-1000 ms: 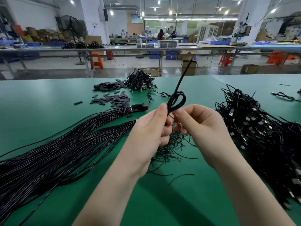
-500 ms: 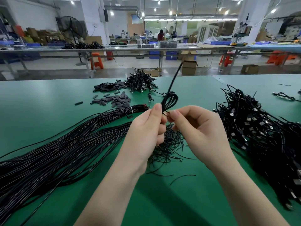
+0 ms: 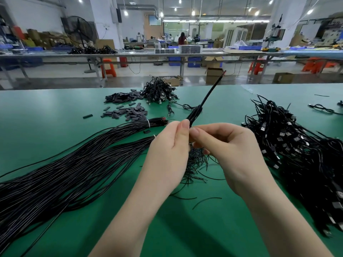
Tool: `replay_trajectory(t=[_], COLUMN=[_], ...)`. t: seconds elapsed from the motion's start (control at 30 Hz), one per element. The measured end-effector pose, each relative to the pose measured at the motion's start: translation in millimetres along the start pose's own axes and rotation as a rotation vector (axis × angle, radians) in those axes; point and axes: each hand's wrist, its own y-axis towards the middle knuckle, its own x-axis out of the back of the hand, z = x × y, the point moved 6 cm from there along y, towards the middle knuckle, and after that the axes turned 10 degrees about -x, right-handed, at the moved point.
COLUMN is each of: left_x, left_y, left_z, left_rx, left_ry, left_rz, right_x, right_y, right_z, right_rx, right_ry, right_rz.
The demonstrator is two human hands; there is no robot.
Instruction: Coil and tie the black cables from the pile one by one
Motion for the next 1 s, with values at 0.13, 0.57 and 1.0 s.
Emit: replay_trajectory(t=[0.13, 0.57, 1.0], left_x=[2.4, 21.9, 23.7], left_y=[-1.6, 6.4, 4.7], left_z=[-1.3, 4.6, -0.3], left_rx=[-0.015, -0.067, -0.090], left_ry=[0.166, 0.048, 0.044], left_rz=[-0.012, 0.133, 0.048], right_x=[-0.2, 6.1, -1.7], right_y=[1.1, 4.1, 2.1], right_z=[-2.8, -5.5, -2.8], right_rx=[0.016, -0.068, 0.013], right_ry=[-0.049, -0.159, -0.197], right_rz=[-0.037, 0.076, 0.037])
